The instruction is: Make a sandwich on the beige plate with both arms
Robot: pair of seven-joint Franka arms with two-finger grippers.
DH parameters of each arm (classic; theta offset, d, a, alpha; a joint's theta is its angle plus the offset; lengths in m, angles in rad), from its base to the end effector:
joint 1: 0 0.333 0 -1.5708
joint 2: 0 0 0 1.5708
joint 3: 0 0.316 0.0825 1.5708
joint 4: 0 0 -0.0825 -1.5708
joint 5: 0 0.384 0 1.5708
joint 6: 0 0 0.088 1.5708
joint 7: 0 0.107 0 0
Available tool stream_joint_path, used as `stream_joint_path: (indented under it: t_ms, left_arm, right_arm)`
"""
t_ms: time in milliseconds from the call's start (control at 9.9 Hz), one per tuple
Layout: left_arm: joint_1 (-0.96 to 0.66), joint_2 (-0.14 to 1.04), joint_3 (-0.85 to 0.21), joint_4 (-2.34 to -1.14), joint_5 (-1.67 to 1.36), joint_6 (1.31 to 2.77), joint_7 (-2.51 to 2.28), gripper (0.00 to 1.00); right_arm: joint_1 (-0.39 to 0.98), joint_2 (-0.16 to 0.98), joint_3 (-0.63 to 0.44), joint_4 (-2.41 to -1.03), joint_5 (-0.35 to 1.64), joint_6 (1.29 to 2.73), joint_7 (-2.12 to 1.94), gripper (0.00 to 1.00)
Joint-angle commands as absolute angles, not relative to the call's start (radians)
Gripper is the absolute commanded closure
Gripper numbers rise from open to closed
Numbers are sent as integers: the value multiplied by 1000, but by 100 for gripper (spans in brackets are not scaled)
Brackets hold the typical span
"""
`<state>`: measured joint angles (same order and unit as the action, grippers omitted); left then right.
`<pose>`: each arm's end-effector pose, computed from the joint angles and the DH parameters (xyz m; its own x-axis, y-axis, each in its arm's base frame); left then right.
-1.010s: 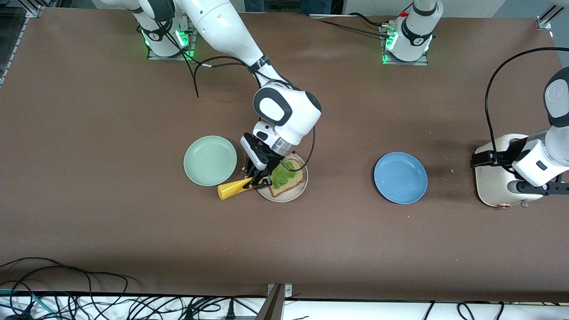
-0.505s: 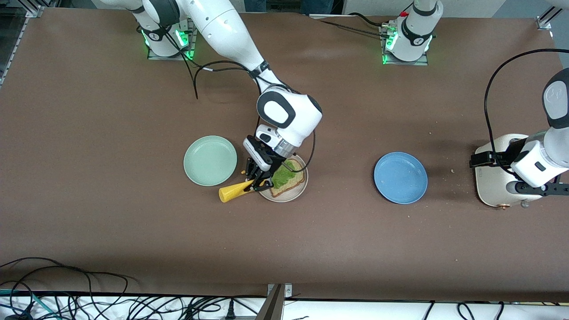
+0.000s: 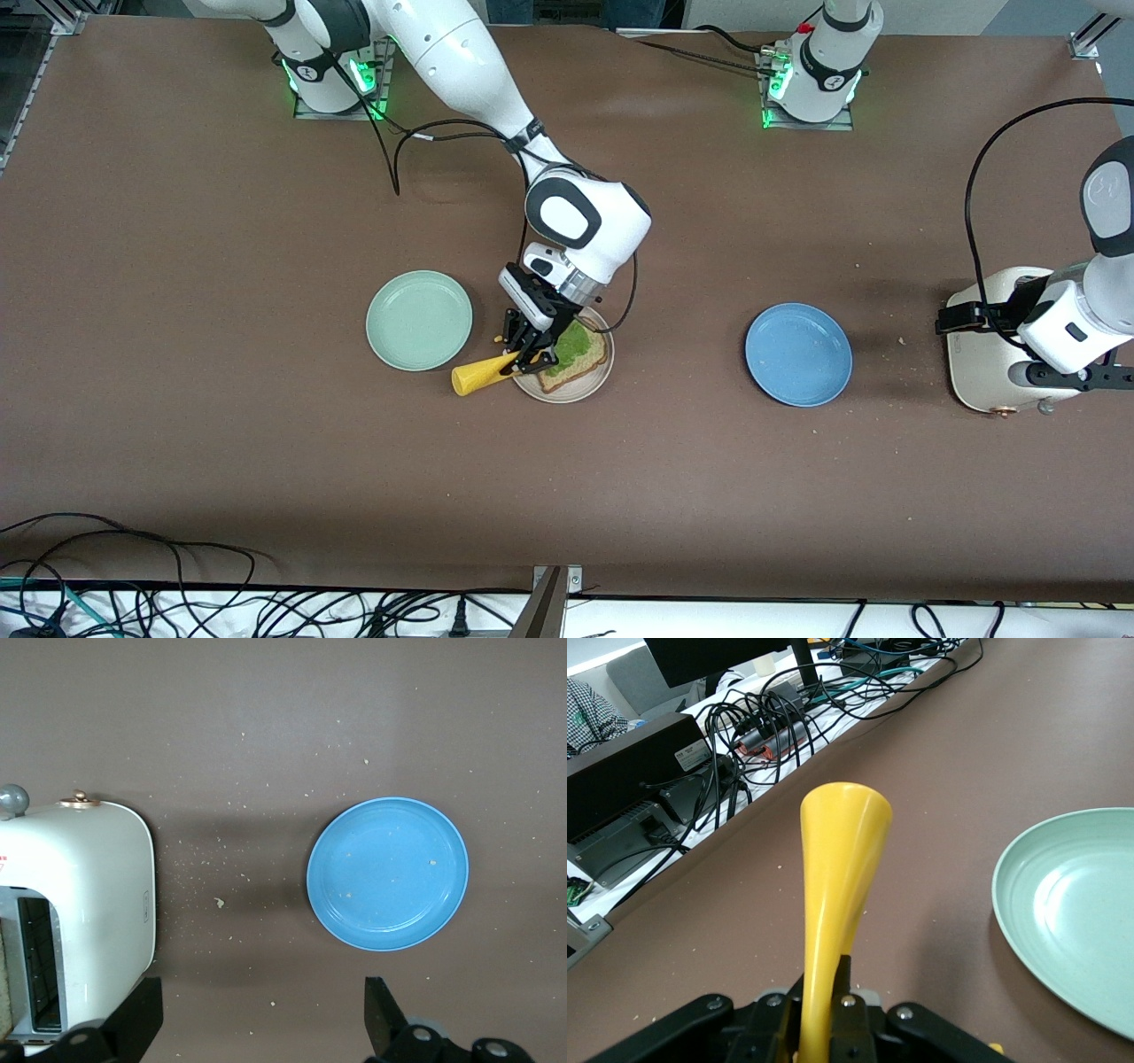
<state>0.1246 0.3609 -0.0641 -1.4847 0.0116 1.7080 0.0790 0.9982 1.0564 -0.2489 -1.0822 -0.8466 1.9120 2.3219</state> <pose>0.6515 0.0461 0.4570 0.9906 -0.0196 -0.1351 -0.0168 -0.9996 0.0222 0.5524 0.5294 0.2011 0.1626 -0.5773 0.8002 -0.7703 -0.5810 -0.2627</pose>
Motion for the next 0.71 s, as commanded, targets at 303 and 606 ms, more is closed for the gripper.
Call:
stream_joint_path:
  t_ms: [303, 606]
  left_arm:
    - [121, 359, -66, -1473, 44, 1694, 63, 0]
    - [121, 360, -66, -1473, 45, 1694, 63, 0]
  right_arm:
    - [991, 1002, -275, -1042, -835, 1893, 2234, 100]
    - [934, 896, -273, -1046, -692, 1894, 2114, 100]
